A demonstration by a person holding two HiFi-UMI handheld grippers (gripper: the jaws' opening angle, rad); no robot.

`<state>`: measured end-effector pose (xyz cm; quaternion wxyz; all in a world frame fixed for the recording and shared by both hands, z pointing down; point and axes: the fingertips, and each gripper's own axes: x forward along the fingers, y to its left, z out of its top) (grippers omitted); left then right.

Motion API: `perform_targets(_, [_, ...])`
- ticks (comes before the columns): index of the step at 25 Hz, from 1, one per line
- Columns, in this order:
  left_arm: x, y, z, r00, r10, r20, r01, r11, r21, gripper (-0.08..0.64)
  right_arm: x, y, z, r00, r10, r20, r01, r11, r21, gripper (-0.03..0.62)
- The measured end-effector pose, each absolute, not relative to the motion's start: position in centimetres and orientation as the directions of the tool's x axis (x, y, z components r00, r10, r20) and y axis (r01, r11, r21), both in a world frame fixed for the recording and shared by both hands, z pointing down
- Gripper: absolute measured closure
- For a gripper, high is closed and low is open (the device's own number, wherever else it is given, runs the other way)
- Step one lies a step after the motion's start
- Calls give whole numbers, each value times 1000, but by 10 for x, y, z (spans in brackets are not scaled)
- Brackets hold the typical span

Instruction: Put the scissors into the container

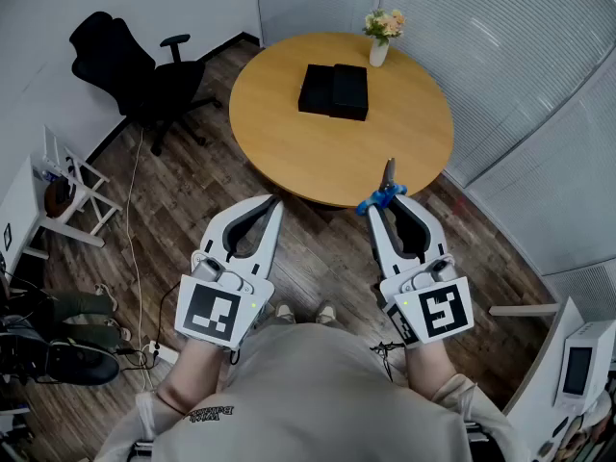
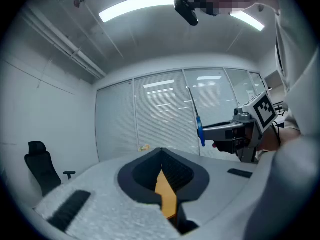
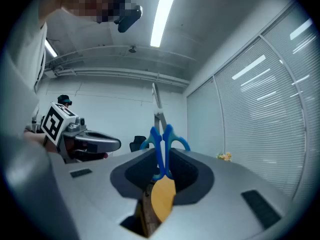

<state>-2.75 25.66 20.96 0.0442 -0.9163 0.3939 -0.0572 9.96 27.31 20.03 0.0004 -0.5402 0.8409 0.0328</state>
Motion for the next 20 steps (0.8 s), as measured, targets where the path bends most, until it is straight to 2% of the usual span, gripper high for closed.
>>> perform_targets(20, [-23,259,215,663,-744,81,-734,-668,-125,538,107,271,208,-439,-898,-37,-898,439,-2,500])
